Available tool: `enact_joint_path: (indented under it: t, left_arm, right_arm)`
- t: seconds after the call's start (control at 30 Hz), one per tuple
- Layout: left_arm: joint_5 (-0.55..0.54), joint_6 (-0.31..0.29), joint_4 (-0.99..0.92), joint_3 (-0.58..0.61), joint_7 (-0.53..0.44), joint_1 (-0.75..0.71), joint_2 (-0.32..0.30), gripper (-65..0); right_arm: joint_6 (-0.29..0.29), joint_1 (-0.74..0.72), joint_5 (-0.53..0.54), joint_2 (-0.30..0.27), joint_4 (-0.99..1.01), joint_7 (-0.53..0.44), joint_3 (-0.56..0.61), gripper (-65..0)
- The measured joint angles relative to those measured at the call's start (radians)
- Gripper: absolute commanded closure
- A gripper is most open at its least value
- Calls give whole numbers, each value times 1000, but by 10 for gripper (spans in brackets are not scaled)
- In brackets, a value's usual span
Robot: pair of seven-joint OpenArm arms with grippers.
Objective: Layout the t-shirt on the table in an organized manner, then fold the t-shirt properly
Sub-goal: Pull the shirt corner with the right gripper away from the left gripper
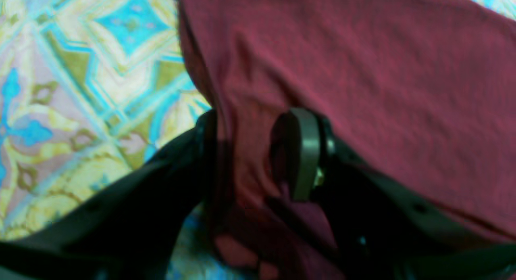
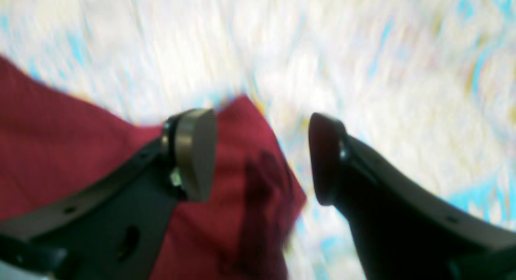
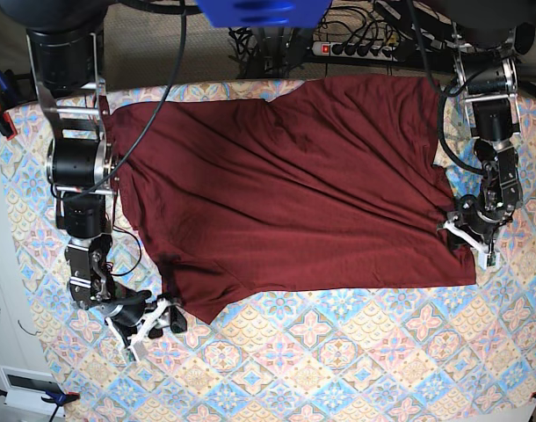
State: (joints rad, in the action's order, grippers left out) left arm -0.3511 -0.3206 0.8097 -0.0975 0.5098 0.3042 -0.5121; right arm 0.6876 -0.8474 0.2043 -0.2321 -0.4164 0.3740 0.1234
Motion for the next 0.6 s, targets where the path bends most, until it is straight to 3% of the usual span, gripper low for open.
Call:
enact_joint_path:
  t: [0.47,0.6]
  left_arm:
    - [2,2,26,0,13,-16,0,-247]
    - [-71,9,25,0,18,-17,0,-247]
  right_arm:
    - [4,121,-4,7,14,-77,0,-357]
    - [4,139,6,8,9,-106,0,-357]
